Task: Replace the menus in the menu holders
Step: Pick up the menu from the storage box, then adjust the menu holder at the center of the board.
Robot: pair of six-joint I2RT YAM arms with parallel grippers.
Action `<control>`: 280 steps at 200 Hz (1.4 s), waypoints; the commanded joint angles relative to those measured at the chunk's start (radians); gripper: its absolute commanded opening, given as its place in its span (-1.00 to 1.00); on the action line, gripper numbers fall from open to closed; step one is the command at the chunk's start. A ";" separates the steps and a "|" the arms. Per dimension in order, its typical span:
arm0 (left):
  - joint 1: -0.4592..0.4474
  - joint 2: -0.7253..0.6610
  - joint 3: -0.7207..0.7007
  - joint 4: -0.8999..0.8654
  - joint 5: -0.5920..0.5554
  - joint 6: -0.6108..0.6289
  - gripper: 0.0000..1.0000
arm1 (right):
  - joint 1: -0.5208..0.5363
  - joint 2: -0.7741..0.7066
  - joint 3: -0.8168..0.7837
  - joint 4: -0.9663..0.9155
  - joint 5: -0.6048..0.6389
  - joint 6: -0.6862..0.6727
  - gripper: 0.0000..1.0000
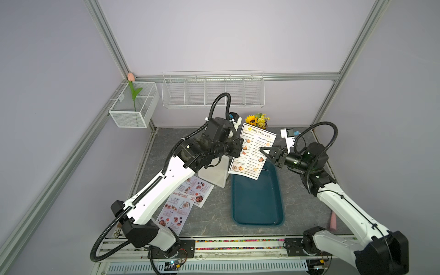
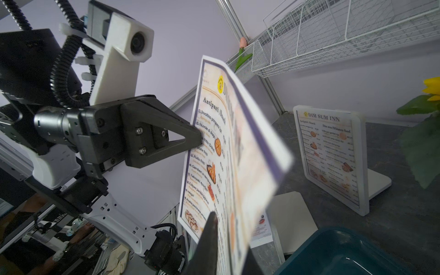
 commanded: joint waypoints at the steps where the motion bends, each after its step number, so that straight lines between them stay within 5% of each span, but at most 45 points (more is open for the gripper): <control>1: 0.003 0.005 -0.014 0.024 -0.005 0.000 -1.00 | -0.003 -0.029 0.030 -0.070 0.042 -0.028 -0.83; 37: 0.004 0.012 -0.016 0.027 -0.013 -0.008 -0.89 | -0.002 -0.037 0.071 -0.169 0.083 -0.055 -0.87; 69: 0.007 0.029 -0.013 -0.009 -0.071 -0.033 -0.30 | 0.005 -0.041 0.102 -0.251 0.146 -0.090 -0.87; 112: 0.084 0.024 -0.032 -0.112 -0.223 -0.144 0.13 | 0.056 -0.036 0.177 -0.445 0.282 -0.222 -0.87; 196: 0.392 -0.165 -0.501 -0.020 -0.273 -0.301 0.14 | 0.221 0.010 0.380 -0.710 0.556 -0.407 -0.87; 280: 0.431 0.040 -0.512 0.102 -0.277 -0.359 0.10 | 0.303 0.058 0.504 -0.780 0.607 -0.461 -0.87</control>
